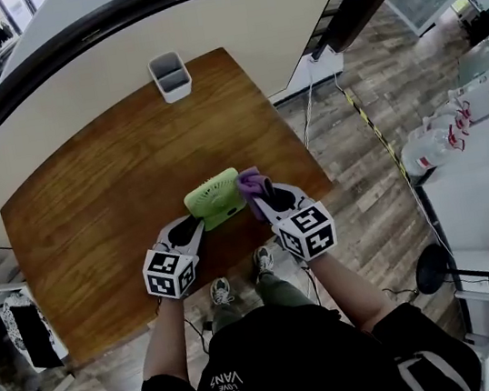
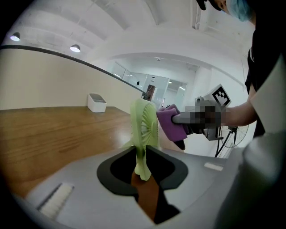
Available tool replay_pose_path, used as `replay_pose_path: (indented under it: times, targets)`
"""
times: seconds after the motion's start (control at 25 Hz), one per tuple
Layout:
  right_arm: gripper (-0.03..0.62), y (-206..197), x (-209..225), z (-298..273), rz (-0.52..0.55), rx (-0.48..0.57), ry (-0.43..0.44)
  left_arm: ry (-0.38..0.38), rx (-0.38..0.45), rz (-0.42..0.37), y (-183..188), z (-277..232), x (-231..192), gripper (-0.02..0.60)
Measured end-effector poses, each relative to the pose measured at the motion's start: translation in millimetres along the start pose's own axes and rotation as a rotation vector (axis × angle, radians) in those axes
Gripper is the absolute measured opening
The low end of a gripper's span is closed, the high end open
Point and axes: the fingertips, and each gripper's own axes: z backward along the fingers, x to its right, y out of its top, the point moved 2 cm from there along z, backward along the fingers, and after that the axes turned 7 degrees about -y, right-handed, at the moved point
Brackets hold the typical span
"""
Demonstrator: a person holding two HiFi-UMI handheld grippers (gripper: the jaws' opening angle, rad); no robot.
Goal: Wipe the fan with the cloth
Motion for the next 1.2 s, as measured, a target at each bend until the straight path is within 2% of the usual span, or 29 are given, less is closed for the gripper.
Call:
replay_pose_path:
  times: [0.2, 0.52, 0.64, 0.76, 0.96, 1.2]
  targets:
    - [0.084, 0, -12, 8, 0.014, 0.009, 0.021, 0.013, 0.004, -0.005, 1, 1, 2, 0.081]
    - [0.084, -5, -96, 2, 0.148, 0.015, 0.221, 0.057, 0.039, 0.043, -9, 22, 5, 0.086]
    - [0.084, -8, -118, -6, 0.182, 0.011, 0.257, 0.084, 0.046, 0.064, -16, 33, 7, 0.084]
    - [0.084, -10, -128, -13, 0.215, 0.011, 0.265, 0.112, 0.059, 0.074, -20, 43, 8, 0.082]
    - [0.084, -14, -123, -22, 0.233, -0.005, 0.245, 0.144, 0.077, 0.081, -21, 53, 8, 0.027]
    - [0.084, -16, -108, -23, 0.213, -0.011, 0.213, 0.142, 0.082, 0.095, -21, 52, 9, 0.012]
